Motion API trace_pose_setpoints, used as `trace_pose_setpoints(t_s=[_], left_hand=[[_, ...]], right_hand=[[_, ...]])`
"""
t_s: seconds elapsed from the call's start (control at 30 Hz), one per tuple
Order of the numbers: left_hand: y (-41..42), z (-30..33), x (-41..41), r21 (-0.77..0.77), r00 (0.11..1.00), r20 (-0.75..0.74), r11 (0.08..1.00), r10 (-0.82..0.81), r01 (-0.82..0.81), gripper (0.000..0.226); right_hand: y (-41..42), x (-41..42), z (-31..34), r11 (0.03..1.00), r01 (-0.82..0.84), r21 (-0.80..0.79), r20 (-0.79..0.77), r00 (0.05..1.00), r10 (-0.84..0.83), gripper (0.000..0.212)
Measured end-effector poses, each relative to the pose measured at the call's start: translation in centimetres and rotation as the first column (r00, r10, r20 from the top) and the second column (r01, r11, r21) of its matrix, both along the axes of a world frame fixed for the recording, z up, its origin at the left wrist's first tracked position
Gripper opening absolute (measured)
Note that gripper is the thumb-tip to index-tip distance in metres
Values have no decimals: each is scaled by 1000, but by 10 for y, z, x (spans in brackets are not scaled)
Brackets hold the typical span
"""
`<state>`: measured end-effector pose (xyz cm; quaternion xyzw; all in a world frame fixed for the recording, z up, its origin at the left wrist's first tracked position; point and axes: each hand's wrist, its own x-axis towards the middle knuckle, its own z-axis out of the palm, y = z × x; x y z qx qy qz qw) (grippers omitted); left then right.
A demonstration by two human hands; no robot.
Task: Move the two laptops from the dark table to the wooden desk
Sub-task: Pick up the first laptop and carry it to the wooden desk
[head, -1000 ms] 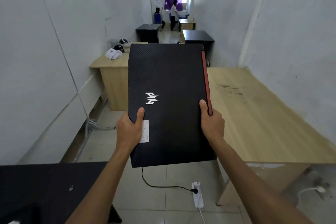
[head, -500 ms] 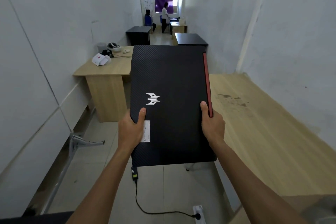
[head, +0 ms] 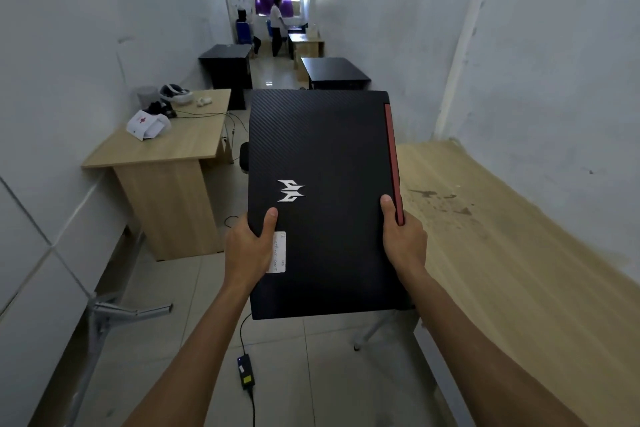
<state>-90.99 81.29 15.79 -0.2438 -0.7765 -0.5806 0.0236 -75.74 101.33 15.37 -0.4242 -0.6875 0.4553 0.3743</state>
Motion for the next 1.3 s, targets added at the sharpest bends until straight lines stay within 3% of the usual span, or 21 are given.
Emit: trace_pose_setpoints(t_s=[0.2,0.63,0.97,1.3], left_hand=[[57,-3,-61,0,1000,-7,1000,-14,14,42],[203,-8,-170,-56,999,-18,998,-32,31,19],[338,-30,-235,-38,960,21,959,-280,281,32],[474,-38,-277,-89,824,43,819,-565,566,24]], right_hand=[[55,-59,-5,1000,15,-17,-9,1000,-15,75],[191,-158,-13,998,43,-46,14,999,-43,66],[281,-181,-29,963,264,-62,40,964,-262,74],[348,-187,-49,818,566,-102,75,825,-561,75]])
